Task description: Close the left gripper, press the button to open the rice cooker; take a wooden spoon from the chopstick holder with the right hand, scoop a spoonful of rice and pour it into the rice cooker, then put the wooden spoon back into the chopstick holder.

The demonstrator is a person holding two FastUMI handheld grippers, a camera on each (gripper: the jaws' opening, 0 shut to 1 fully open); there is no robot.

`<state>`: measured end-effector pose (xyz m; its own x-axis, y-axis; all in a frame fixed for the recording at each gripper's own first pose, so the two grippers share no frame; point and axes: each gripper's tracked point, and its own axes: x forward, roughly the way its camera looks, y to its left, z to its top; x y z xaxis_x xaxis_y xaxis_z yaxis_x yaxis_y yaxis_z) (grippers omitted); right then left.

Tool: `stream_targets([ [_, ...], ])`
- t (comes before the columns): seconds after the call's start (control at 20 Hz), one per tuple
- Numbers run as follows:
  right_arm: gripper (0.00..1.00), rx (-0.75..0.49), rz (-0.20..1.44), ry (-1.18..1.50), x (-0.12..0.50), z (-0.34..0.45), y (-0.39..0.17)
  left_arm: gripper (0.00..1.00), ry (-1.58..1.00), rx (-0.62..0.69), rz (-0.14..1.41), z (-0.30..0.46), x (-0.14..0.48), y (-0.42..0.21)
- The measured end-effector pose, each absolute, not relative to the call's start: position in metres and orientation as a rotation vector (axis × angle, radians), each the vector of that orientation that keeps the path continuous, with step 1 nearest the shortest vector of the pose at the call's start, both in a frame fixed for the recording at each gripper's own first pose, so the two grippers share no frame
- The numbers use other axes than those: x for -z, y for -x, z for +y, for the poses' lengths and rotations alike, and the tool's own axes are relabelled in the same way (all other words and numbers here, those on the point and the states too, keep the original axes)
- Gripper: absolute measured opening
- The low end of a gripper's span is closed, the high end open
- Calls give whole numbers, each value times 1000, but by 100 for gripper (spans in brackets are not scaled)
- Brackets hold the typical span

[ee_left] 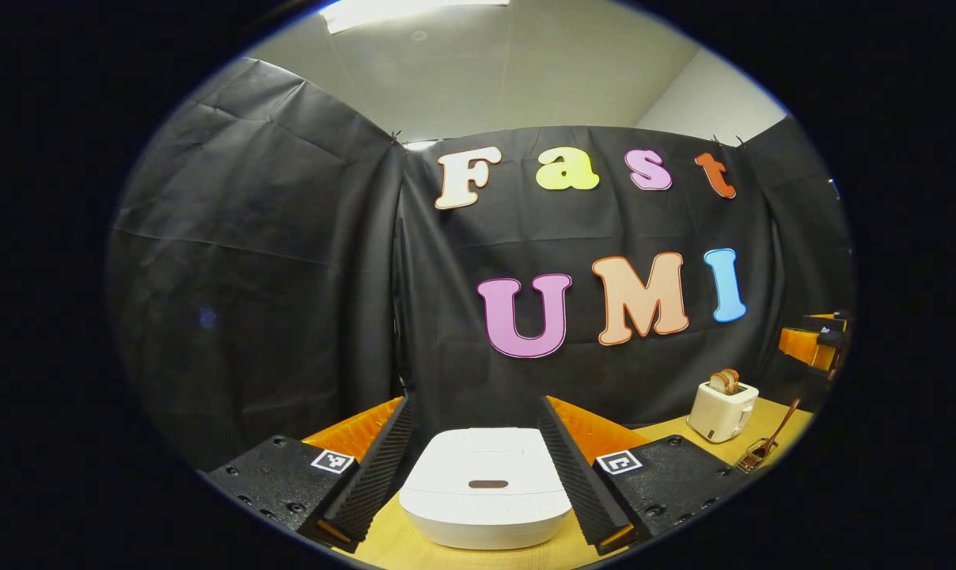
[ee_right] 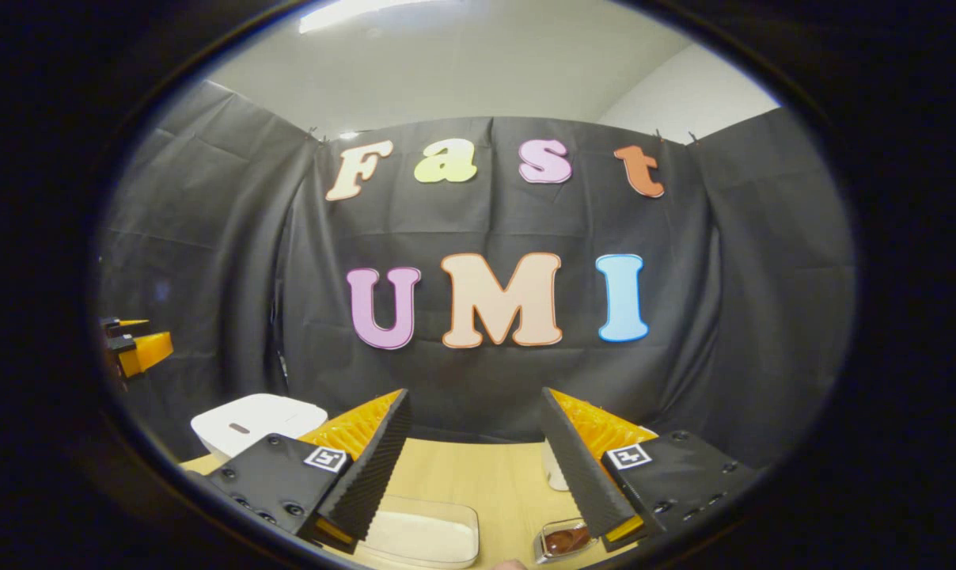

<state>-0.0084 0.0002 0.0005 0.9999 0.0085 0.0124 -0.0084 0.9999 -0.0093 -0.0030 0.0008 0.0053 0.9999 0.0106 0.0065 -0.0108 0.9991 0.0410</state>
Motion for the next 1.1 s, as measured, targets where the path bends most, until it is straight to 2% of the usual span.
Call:
stream_targets([
  [0.5,100,-3,-27,18,-8,-2,15,92,-34,-7,10,7,-1,4],
  [0.65,100,-5,-33,19,-11,-2,18,75,-30,7,2,4,-4,2],
  [0.8,100,0,-41,29,-14,-4,20,63,-14,38,-1,-1,-2,-3],
  [0.95,100,5,-43,33,-14,-4,21,30,10,61,17,-4,6,-7],
  [1.1,100,20,-40,42,-13,-8,21,16,19,66,27,-2,13,-14],
])
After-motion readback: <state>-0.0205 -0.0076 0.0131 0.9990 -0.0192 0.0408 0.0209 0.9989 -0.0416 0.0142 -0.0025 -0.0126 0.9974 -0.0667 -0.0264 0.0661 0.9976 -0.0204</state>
